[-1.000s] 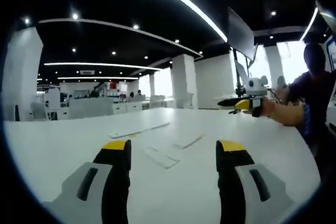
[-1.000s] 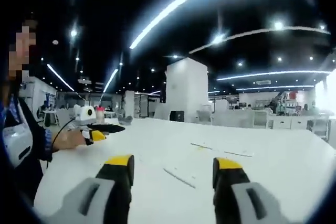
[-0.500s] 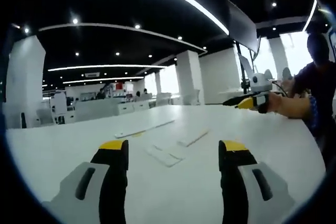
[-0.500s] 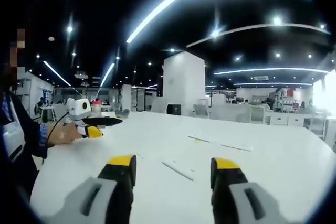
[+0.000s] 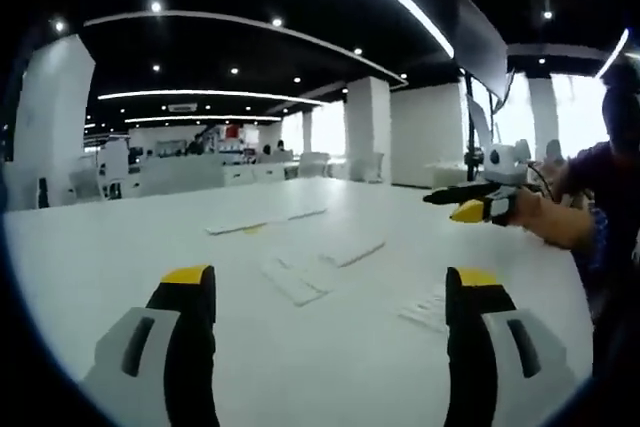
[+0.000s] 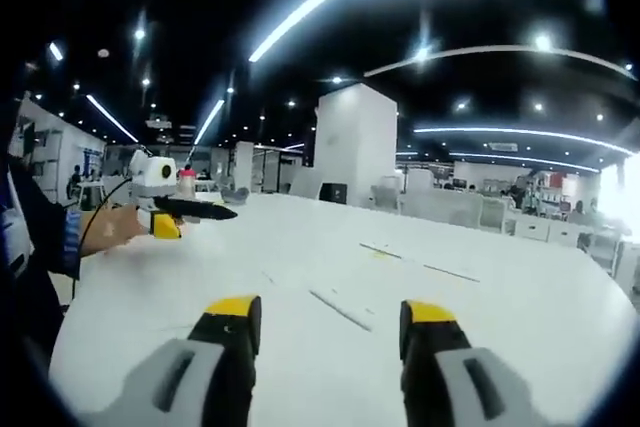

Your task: Locate the socket holder cover, grip the socket holder cover, clip it into the socket holder slot.

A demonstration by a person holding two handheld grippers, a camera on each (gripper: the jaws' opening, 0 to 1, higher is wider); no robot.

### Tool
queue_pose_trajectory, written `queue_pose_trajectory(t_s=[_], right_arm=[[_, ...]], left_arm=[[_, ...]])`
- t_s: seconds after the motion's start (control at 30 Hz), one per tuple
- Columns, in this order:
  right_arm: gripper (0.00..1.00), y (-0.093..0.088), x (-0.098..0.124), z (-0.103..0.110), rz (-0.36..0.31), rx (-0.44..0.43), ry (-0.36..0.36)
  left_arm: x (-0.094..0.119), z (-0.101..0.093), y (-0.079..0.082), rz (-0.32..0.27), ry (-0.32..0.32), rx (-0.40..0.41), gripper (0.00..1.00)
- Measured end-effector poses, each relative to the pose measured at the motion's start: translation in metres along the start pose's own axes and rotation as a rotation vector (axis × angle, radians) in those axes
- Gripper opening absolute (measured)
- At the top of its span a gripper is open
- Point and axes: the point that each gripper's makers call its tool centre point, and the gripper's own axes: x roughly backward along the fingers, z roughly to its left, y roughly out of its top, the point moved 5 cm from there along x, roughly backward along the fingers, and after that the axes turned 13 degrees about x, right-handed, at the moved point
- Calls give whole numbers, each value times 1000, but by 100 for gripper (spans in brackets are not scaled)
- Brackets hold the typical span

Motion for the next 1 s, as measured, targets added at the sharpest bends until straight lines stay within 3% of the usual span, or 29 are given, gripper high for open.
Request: queue_pose_trajectory(t_s=[0.2,0.23,0.33,0.43,0.57,0.73,0.97,1.0], right_arm=[[57,-3,-2,0,8,2,5],[57,-5,-3,0,12,2,5],[57,-7,-4,0,18,4,6],[57,-7,-4,0,21,9,9],[57,-7,-5,0,19,10,12],[56,-12,-5,-4,34,5,1],[56,-20,-7,-5,57,-3,4],[56,-21,-7,-5,61,-5,5]], left_arm=[[-7,-24,5,88,-36,19,94],[-8,-28,4,130,-39,13,94],[-12,-33,6,182,-30,9,91],[-15,-44,0,303,-40,52,87],[-21,-57,-2,398,-46,99,85],[-33,-72,-7,573,1,114,81],[-46,-88,-34,922,129,169,70],[-49,-90,-36,947,148,174,70]])
